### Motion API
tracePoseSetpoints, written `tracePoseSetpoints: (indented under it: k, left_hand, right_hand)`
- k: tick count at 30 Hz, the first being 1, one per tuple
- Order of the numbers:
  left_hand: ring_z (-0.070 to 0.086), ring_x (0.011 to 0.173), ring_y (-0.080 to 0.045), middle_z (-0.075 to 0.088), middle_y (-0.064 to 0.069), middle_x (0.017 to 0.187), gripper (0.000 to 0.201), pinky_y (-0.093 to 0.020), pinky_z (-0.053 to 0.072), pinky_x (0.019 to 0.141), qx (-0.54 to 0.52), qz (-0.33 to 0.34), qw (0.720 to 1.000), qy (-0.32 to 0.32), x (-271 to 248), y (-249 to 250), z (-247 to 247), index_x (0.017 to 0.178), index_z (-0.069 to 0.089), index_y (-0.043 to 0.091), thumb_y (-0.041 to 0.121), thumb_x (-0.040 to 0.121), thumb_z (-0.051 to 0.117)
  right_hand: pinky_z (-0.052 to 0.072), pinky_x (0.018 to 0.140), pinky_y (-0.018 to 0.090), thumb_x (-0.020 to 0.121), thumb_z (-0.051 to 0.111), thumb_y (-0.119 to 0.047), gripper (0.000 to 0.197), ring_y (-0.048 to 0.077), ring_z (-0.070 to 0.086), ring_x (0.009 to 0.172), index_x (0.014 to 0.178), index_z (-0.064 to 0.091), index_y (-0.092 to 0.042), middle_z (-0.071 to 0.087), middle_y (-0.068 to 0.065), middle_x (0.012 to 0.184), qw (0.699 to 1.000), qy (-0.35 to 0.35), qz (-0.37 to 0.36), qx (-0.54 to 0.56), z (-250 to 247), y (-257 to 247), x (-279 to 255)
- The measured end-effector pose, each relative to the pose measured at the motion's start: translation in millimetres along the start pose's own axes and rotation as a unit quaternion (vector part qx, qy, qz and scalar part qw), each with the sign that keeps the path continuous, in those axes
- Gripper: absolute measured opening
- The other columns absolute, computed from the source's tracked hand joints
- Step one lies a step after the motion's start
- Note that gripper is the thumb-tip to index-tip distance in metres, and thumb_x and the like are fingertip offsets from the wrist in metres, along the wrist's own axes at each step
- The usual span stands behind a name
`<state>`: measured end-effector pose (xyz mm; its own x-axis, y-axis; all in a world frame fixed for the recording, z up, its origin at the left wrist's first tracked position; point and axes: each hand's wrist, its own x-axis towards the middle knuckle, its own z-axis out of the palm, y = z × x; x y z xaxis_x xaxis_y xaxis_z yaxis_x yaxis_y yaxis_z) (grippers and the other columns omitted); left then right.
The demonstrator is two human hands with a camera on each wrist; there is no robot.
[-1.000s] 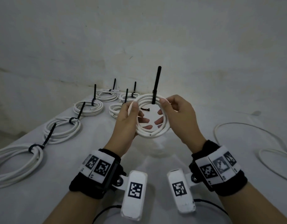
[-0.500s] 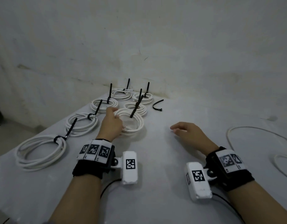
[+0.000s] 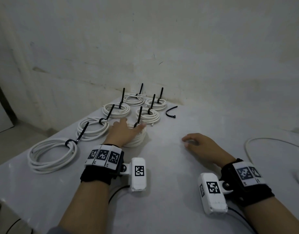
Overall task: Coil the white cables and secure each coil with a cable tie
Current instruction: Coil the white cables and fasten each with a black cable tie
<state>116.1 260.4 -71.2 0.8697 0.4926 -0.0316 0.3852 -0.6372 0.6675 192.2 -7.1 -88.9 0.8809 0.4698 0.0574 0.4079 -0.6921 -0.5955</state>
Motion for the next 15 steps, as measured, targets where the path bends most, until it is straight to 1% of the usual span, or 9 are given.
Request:
tracePoseSetpoints:
  k: [2, 4, 6, 8, 9, 10, 12, 14, 15]
  left_hand:
    - [0.028, 0.139, -0.032, 0.033, -0.016, 0.148, 0.099, -0.043, 0.027, 0.112, 0.025, 0.019, 0.999, -0.016, -1, -2, 2, 0.145, 0.029, 0.014, 0.069, 0.070, 0.063]
    - [0.030, 0.139, -0.029, 0.034, -0.013, 0.150, 0.102, -0.040, 0.026, 0.113, 0.002, 0.031, 1.000, -0.006, 1, -5, 3, 0.146, 0.029, 0.012, 0.061, 0.068, 0.072]
    - [0.036, 0.136, -0.026, 0.038, -0.010, 0.148, 0.102, -0.036, 0.030, 0.111, -0.032, 0.039, 0.999, -0.002, 3, -8, 1, 0.144, 0.033, 0.010, 0.056, 0.064, 0.078]
    - [0.038, 0.135, -0.024, 0.040, -0.007, 0.148, 0.109, -0.036, 0.031, 0.111, -0.059, 0.053, 0.997, 0.004, 4, -11, 0, 0.145, 0.034, 0.014, 0.058, 0.057, 0.081]
    - [0.037, 0.136, -0.023, 0.039, -0.006, 0.149, 0.107, -0.036, 0.030, 0.111, -0.067, 0.066, 0.995, 0.014, 4, -10, -1, 0.146, 0.033, 0.015, 0.055, 0.059, 0.082]
    - [0.036, 0.136, -0.023, 0.038, -0.005, 0.149, 0.102, -0.035, 0.029, 0.111, -0.070, 0.084, 0.994, 0.031, 3, -9, -1, 0.146, 0.034, 0.016, 0.049, 0.063, 0.082]
    - [0.037, 0.135, -0.023, 0.042, -0.007, 0.147, 0.086, -0.035, 0.029, 0.111, -0.072, 0.133, 0.986, 0.069, -1, -2, 1, 0.141, 0.041, 0.014, 0.043, 0.069, 0.080]
    - [0.045, 0.127, -0.024, 0.052, -0.010, 0.135, 0.063, -0.033, 0.033, 0.104, -0.088, 0.190, 0.973, 0.095, -7, 12, 3, 0.129, 0.054, 0.013, 0.037, 0.076, 0.076]
    - [0.049, 0.121, -0.025, 0.057, -0.011, 0.128, 0.049, -0.032, 0.035, 0.100, -0.086, 0.218, 0.967, 0.102, -11, 19, 3, 0.121, 0.060, 0.013, 0.036, 0.080, 0.074]
  right_hand:
    - [0.029, 0.091, 0.016, 0.093, 0.058, -0.023, 0.023, 0.012, 0.049, 0.121, 0.115, 0.064, -0.022, 0.054, -0.003, 0.128, 1.000, 0.002, -0.004, -0.003, 0, 1, 1]
    - [0.030, 0.091, 0.017, 0.093, 0.058, -0.023, 0.021, 0.013, 0.050, 0.120, 0.113, 0.064, -0.023, 0.055, -0.003, 0.128, 1.000, 0.003, -0.003, 0.001, 1, 2, 2]
    - [0.030, 0.089, 0.017, 0.093, 0.058, -0.023, 0.020, 0.013, 0.050, 0.119, 0.112, 0.064, -0.023, 0.056, -0.003, 0.126, 1.000, -0.003, 0.001, 0.003, 1, 1, 2]
    - [0.031, 0.086, 0.016, 0.093, 0.058, -0.021, 0.020, 0.015, 0.052, 0.117, 0.112, 0.066, -0.018, 0.060, -0.005, 0.115, 1.000, -0.008, 0.000, -0.007, -1, -5, 1]
    - [0.032, 0.085, 0.016, 0.093, 0.057, -0.019, 0.020, 0.017, 0.053, 0.117, 0.111, 0.067, -0.016, 0.061, -0.005, 0.111, 1.000, 0.000, -0.003, -0.001, -3, -9, 0]
    - [0.032, 0.086, 0.017, 0.093, 0.058, -0.018, 0.019, 0.017, 0.054, 0.117, 0.110, 0.067, -0.015, 0.063, -0.003, 0.112, 1.000, 0.017, -0.011, 0.012, -7, -14, -2]
    - [0.033, 0.093, 0.018, 0.093, 0.058, -0.018, 0.018, 0.016, 0.053, 0.119, 0.108, 0.068, -0.014, 0.063, 0.001, 0.120, 0.997, 0.063, -0.026, 0.035, -16, -23, -10]
    - [0.037, 0.098, 0.022, 0.094, 0.058, -0.019, 0.016, 0.015, 0.055, 0.117, 0.105, 0.069, -0.016, 0.065, 0.001, 0.120, 0.993, 0.101, -0.032, 0.059, -30, -28, -23]
    - [0.039, 0.097, 0.022, 0.094, 0.058, -0.019, 0.015, 0.014, 0.056, 0.115, 0.103, 0.069, -0.016, 0.065, 0.000, 0.119, 0.991, 0.110, -0.032, 0.064, -38, -30, -31]
